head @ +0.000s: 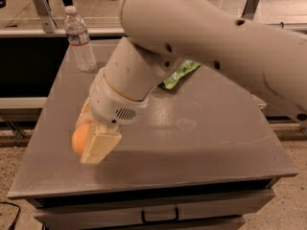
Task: Pick orange
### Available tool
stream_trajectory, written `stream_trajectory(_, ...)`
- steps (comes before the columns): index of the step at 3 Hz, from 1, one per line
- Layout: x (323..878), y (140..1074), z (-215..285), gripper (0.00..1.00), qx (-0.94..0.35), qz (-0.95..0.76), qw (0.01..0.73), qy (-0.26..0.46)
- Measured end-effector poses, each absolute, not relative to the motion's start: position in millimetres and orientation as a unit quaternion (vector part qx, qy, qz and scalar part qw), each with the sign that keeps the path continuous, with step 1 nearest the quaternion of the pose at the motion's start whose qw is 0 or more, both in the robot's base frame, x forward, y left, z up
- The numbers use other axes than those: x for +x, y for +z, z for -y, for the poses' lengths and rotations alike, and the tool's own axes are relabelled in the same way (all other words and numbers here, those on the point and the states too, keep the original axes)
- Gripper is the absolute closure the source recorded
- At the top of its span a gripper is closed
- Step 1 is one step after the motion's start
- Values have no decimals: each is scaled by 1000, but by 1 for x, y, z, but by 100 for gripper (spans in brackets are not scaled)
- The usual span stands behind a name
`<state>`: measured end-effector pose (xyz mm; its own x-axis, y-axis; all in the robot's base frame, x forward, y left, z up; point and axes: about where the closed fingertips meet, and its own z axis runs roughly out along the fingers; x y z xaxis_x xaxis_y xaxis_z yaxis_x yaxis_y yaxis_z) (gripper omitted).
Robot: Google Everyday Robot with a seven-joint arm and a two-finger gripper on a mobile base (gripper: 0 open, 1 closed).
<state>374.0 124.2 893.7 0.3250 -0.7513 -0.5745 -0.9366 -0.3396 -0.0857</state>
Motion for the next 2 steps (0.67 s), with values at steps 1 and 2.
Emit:
stream_trajectory(1, 388, 945, -101, 100, -783, -535, 217, 234)
stream_trajectory(2, 388, 945, -101, 100, -783, -535, 217, 234)
